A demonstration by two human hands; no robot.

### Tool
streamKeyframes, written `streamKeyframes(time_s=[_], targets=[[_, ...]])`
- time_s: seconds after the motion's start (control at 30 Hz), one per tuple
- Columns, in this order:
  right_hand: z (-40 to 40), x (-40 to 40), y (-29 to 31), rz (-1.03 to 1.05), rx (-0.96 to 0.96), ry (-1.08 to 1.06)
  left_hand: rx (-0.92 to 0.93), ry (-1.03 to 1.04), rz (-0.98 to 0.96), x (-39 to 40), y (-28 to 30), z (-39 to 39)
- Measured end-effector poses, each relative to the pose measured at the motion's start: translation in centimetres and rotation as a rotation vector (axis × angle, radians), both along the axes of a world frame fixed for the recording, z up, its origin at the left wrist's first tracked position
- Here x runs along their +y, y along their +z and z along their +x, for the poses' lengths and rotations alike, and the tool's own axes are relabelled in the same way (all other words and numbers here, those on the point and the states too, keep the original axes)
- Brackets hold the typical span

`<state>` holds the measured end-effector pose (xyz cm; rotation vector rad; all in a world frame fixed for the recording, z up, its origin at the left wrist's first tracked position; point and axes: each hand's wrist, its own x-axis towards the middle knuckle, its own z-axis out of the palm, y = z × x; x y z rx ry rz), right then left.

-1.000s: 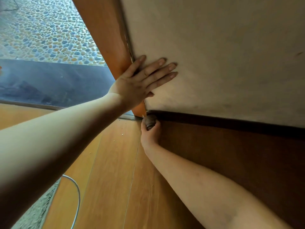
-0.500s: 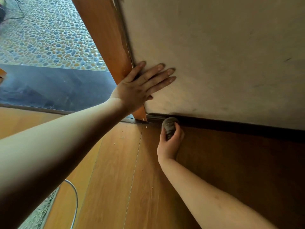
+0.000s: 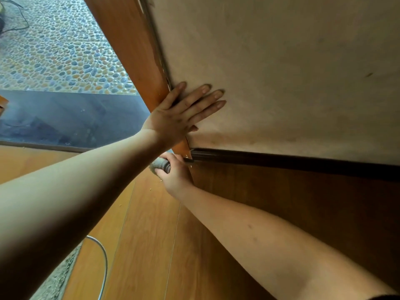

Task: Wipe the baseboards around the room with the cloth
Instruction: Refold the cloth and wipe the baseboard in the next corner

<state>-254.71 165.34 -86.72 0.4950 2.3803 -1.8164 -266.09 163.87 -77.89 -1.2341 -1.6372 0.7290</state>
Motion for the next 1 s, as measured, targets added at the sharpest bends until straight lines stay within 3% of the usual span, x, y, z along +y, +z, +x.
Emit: streamKeyframes(time_s=[0.2, 0.33, 0.47, 0.6, 0.83, 1.0], targets=[[5.6, 8.2, -1.7, 0.143, -0.093, -0.062, 0.005, 0.0, 0.024, -0.1, -0.5, 0.0], [9.8, 15.6, -2.0, 0.226, -0.161, -0.209, -0.148, -0.012, 0.087, 0.0, -0.5, 0.9], [14.4, 21.2, -1.7, 0.192, -0.238, -0.415, -0.475, -0.25, 0.031, 4.7, 0.0, 5.3], [19.0, 25.8, -0.6, 0.19, -0.249, -0.614, -0.598, -0.52, -0.063, 15.1, 2.0, 11.7], [28.6, 34.4, 4.3, 0.31, -0.249, -0.768, -0.514, -0.599, -0.245, 30.5, 5.4, 17.2], [36.8, 38.2, 7.2, 0.385, -0.276, -0.885, -0.292, -0.583, -0.372, 38.2, 7.7, 20.1]])
